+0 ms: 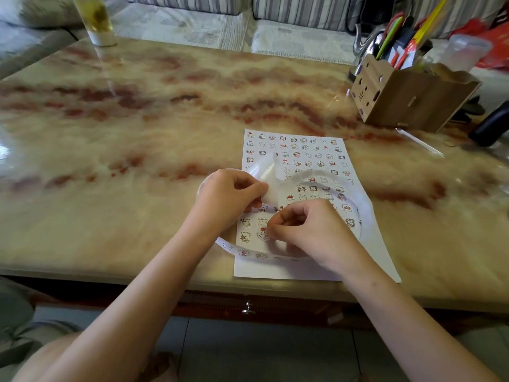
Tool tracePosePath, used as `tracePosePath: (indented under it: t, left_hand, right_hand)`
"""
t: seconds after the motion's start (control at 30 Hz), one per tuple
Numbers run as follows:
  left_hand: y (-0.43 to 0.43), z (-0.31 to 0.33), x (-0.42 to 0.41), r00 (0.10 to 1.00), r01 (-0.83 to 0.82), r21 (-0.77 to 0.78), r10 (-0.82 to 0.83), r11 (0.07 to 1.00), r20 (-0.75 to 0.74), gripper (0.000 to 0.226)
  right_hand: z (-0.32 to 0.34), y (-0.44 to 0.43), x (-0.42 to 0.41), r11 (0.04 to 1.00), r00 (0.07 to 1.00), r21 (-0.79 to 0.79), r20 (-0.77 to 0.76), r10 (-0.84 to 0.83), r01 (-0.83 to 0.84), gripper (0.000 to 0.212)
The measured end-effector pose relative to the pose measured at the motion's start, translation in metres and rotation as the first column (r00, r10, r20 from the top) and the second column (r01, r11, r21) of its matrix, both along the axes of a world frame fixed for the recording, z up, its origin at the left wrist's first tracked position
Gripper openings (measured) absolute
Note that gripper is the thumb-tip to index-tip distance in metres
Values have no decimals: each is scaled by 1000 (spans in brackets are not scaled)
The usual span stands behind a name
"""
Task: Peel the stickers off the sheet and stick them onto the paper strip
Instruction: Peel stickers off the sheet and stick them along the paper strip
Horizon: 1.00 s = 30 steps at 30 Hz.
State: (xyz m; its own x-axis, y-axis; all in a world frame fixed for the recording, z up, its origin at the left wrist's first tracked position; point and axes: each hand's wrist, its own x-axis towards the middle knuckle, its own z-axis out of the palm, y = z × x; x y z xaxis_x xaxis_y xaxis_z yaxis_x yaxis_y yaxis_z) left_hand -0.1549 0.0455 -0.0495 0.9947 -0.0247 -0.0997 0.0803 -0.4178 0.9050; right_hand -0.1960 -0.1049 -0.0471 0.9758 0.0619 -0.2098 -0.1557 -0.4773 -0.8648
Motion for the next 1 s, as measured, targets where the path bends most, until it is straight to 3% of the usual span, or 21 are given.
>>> tracePosePath:
  t: [0.63,1.0]
  left_hand:
    - [0,-4,3,1000,16,23,-17,1000,25,20]
    - [1,-6,4,1000,11,18,-11,1000,23,21]
  right_hand:
    - [-4,4,-1,993,999,-119,30,-16,19,6]
    - [-8,9,-4,973,992,-228,126,-10,39,7]
